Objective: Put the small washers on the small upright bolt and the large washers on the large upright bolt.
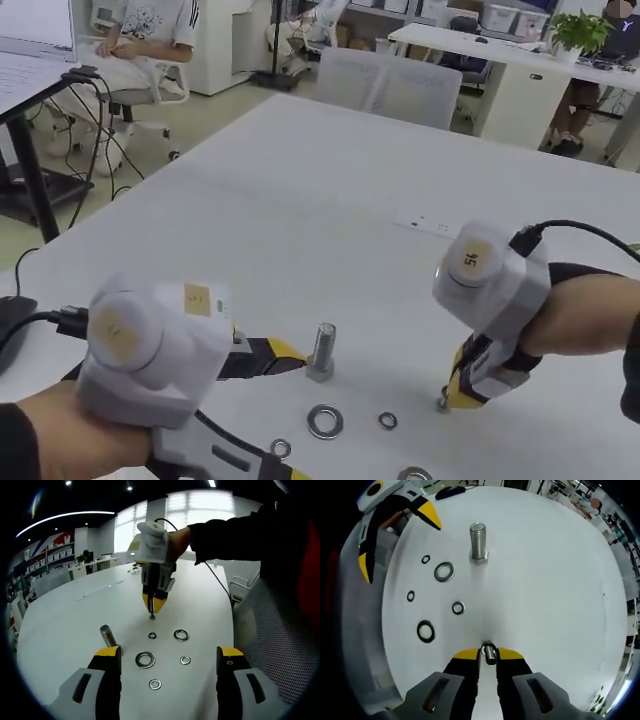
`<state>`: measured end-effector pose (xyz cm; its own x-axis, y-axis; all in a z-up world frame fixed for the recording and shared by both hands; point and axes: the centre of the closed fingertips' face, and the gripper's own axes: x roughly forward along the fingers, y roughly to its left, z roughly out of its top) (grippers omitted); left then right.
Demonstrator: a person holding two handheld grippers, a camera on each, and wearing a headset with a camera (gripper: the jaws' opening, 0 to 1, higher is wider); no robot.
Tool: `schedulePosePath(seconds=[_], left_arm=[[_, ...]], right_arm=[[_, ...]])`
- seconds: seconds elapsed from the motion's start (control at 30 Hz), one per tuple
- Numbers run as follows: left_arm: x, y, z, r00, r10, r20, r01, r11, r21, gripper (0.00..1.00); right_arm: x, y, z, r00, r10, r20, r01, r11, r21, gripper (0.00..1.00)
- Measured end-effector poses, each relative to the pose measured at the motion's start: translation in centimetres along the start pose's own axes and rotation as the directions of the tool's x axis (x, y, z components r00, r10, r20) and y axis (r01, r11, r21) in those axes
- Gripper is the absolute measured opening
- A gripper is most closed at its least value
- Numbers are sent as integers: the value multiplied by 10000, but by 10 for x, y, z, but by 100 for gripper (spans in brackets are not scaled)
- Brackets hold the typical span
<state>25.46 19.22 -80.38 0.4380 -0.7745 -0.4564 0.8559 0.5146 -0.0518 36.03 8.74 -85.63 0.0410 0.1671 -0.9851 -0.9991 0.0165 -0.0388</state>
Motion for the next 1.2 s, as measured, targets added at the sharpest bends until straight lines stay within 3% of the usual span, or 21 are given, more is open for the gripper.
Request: schedulePosePath(seconds=[0.43,1.2], left_arm=[[0,0,1,10000,9,30,-9,10000,-11,77],[0,-2,0,10000,-29,-9,29,10000,-38,76]], right_arm=[[11,3,-6,9998,100,-148,-100,9999,-16,14],[16,-13,2,9995,-304,-111,303,9995,-102,15]])
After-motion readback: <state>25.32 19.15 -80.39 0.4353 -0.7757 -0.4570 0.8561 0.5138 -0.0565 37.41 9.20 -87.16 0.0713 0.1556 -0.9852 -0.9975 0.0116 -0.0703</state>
